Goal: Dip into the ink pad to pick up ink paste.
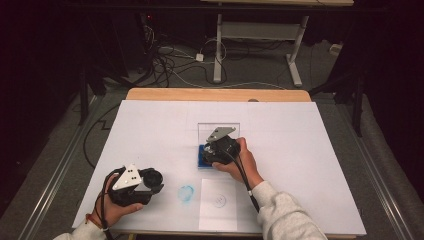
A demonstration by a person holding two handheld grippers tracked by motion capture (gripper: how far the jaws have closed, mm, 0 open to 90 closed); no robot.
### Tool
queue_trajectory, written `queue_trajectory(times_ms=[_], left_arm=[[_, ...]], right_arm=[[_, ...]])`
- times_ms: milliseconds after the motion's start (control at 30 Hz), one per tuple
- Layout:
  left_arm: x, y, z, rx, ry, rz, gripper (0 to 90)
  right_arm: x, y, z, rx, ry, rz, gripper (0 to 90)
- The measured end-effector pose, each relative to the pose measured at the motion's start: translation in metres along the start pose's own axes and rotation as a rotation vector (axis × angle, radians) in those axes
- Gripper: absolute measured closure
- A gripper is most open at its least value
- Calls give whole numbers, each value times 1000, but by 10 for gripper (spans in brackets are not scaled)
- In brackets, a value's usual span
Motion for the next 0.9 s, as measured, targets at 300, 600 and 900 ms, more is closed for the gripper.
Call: queue_trajectory(times_ms=[300, 600, 900], left_arm=[[0, 0, 0, -1, 0, -3, 364], [0, 0, 0, 1, 0, -4, 364], [0, 1, 1, 1, 4, -5, 364]], right_arm=[[0, -2, -2, 9, 1, -13, 568], [0, -2, -4, 14, 3, -22, 568], [0, 0, -3, 10, -8, -18, 569]])
Point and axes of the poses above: each handheld gripper's, and its own axes: x roughly backward along the jaws, z roughly out of its top, y roughly to its right, the point moved 7 cm from there along -x, roughly forward along the jaws, and after that the axes turned 14 degrees about -x, right-handed, at the moved point
